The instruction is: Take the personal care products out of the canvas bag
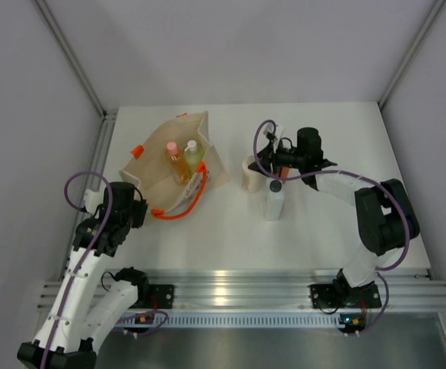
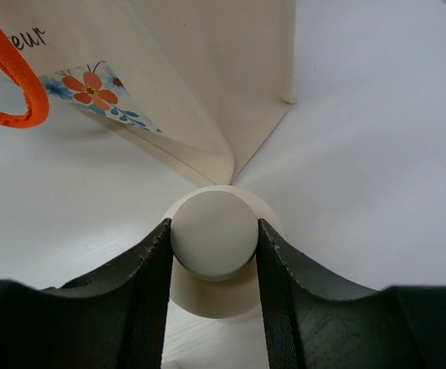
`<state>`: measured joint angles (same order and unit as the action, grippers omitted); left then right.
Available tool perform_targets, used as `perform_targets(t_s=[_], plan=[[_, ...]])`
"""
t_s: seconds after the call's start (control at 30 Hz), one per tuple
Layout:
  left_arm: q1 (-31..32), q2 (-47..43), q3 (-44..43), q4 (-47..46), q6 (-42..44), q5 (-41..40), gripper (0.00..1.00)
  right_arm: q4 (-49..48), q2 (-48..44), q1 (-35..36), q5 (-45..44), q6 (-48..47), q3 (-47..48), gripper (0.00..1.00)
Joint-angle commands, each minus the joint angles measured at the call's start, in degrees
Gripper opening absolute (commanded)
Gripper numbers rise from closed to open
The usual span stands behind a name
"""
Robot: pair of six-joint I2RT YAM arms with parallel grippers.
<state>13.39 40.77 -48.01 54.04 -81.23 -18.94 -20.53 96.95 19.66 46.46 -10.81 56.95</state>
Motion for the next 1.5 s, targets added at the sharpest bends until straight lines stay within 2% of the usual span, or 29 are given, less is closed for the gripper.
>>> perform_targets(t_s=[0.0,0.07,0.17,0.27,0.4,0.5,0.67,0.87,1.17,1.3,1.33,1.43,1.47], plan=[[0.06,0.53,-0.07,-0.96,0.2,1.19,0.0,-7.24,-0.18,-0.59,3.29,-3.43,1.41,0.05],[0.06,0.53,-0.07,-0.96,0.28,1.19,0.0,-7.24,-0.18,-0.59,3.03,-3.52,1.06,0.08],[0.06,0.45,-0.16,-0.96,0.28,1.19,0.0,-6.45,-0.18,-0.59,3.73,-4.57,0.88,0.19],[0.06,0.45,-0.16,-0.96,0.28,1.19,0.0,-6.01,-0.35,-0.59,4.17,-4.66,0.88,0.36],[0.06,0.45,-0.16,-0.96,0.2,1.19,0.0,-5.66,-0.79,-0.59,4.17,-4.48,1.41,0.44],[0.06,0.45,-0.16,-0.96,0.28,1.19,0.0,-5.13,-1.14,-0.59,4.34,-4.05,2.11,0.56],[0.06,0.53,-0.33,-0.96,0.37,1.19,0.0,-3.73,-1.93,-0.59,4.87,-4.4,3.34,0.69],[0.06,0.54,-0.51,-1.04,0.46,1.1,0.0,-2.67,-3.78,-0.59,4.35,-4.31,5.01,0.69],[0.06,0.62,-0.68,-0.96,0.64,1.1,0.0,1.02,-6.68,1.25,-4.26,2.19,10.81,0.68],[0.06,0.62,-0.86,-0.96,0.64,1.01,0.0,11.89,-8.35,6.25,-14.0,5.01,16.78,0.67],[0.06,0.71,-0.95,-0.96,0.64,1.01,0.0,14.36,-8.44,7.49,-19.42,5.53,18.27,0.67],[0.06,0.71,-1.12,-0.96,0.99,0.83,0.0,20.42,-8.7,12.67,-28.48,9.12,23.02,0.66],[0.06,0.62,-1.12,-0.96,1.07,0.83,0.0,21.93,-8.79,14.77,-29.05,10.18,24.08,0.66]])
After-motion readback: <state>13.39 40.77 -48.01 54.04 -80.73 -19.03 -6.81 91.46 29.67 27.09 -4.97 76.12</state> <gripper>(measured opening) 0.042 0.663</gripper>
